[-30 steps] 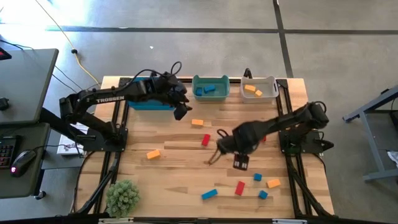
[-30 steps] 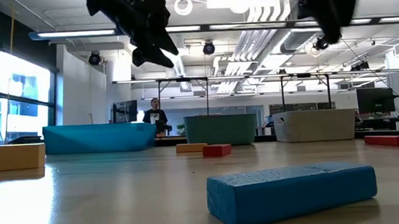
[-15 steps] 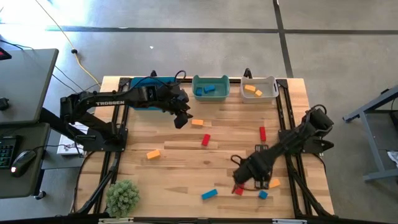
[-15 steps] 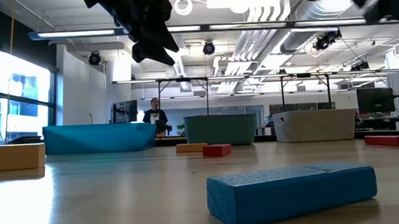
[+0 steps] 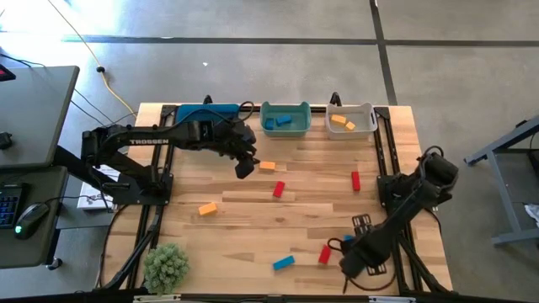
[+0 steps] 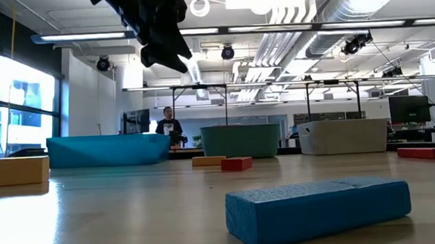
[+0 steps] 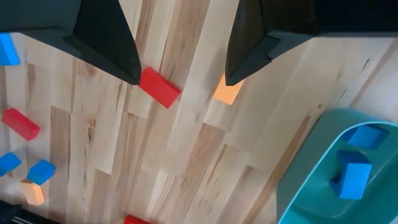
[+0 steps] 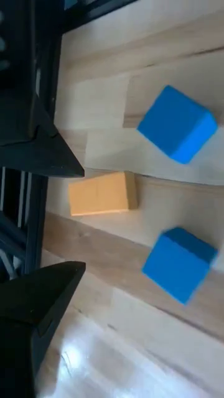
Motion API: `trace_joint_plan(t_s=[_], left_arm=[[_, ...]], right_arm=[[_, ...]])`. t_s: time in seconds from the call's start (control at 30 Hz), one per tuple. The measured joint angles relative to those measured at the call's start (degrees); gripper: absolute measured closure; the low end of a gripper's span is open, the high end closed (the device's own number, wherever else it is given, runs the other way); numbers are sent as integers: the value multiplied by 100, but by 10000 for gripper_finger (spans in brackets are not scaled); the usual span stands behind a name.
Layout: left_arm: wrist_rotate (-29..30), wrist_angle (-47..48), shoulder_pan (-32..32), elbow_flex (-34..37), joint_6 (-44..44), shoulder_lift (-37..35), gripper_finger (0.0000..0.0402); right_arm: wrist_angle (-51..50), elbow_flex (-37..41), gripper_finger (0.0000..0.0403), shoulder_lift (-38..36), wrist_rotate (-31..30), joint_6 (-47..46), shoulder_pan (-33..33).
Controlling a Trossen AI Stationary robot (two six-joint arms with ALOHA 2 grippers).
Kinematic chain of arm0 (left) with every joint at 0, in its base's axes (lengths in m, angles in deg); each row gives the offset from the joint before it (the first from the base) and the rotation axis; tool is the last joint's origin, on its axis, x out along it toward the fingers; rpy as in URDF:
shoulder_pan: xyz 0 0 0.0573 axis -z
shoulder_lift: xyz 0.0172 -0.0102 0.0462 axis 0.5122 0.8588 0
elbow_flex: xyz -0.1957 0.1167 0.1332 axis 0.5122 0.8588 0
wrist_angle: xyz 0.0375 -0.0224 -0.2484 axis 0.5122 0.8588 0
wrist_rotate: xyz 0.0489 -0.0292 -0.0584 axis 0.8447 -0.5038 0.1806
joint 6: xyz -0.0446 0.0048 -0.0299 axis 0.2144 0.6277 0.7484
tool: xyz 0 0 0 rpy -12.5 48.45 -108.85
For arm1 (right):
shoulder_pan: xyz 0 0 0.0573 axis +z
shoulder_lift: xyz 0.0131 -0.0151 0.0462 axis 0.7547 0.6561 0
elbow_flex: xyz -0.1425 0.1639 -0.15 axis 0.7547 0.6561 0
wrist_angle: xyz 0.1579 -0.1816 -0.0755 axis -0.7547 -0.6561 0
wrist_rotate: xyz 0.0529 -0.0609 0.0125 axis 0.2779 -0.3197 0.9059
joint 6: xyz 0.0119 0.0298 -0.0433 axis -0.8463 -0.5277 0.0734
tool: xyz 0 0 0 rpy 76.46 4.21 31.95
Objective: Sort & place blocks by color
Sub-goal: Put the yellow block into the gray bin
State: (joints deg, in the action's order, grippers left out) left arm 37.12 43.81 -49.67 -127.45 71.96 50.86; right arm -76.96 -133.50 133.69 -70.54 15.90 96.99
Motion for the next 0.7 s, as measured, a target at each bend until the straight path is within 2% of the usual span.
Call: trace_joint_plan(t_s=[0.27,0.7], left_arm=[[67,17,127,0,27,2,177],[265,17,210,0,155,2,177]], right_arm=[[695,531,182,-4,56,-374,417],[1903,1335,183,-4,359,-591,432]])
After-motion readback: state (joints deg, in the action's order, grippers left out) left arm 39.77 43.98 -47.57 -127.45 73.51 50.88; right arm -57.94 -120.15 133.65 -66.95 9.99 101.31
